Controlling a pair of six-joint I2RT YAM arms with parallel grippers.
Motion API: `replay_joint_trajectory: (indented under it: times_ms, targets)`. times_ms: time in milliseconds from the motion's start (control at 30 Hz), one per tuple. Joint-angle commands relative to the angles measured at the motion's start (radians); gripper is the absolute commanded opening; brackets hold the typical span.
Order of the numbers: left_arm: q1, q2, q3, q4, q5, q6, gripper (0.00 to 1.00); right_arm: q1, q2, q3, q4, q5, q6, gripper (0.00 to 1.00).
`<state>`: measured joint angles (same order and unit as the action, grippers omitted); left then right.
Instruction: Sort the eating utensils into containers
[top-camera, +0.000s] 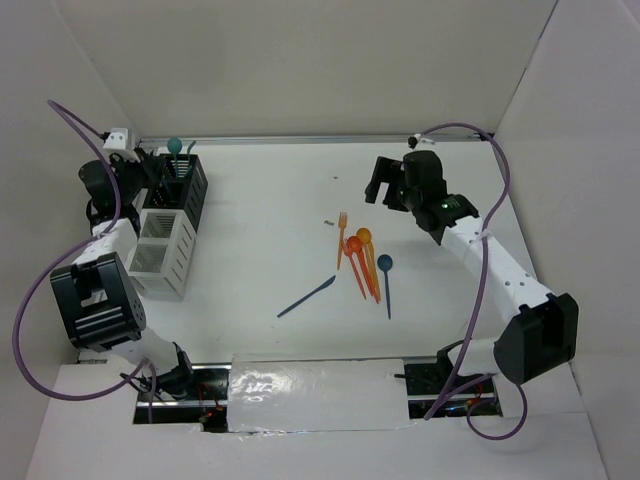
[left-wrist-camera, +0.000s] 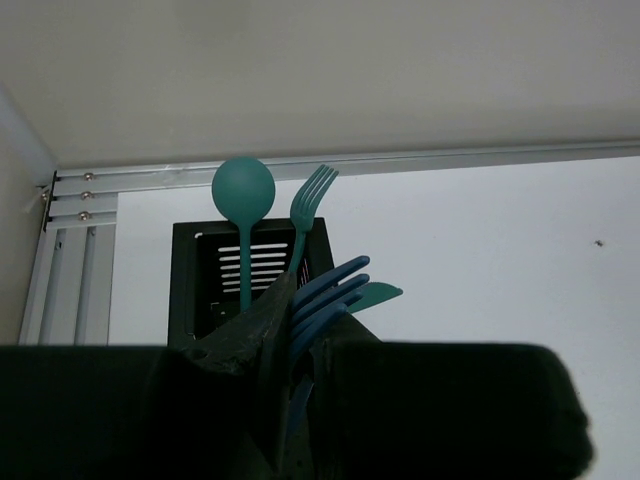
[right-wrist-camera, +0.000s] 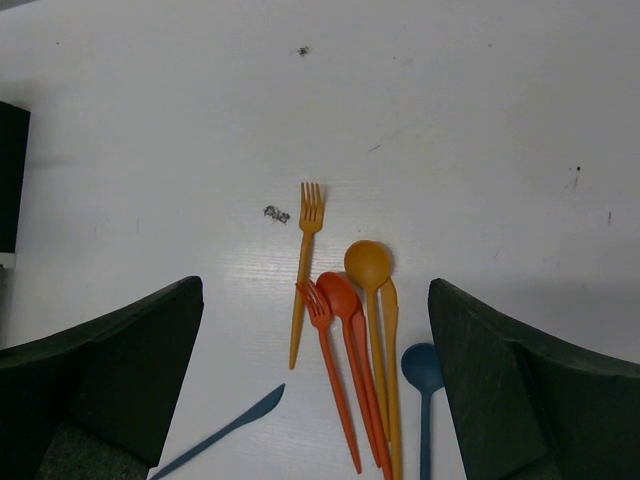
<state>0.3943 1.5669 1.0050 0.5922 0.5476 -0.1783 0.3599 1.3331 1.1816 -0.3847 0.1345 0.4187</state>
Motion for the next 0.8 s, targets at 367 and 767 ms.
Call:
replay_joint_trajectory:
  times_ms: [367, 767]
  targets:
    - [0.0, -0.047, 0.01, 0.003, -0.109, -0.01, 0.71, -0.03, -0.028, -0.095, -0.106, 0.12, 0.175, 1.0]
    - [-0.144, -0.255, 0.253, -0.435, 0.061, 0.043, 0.79, -0.032, -0.041, -0.335, -0.132, 0.056, 0.235, 0.9]
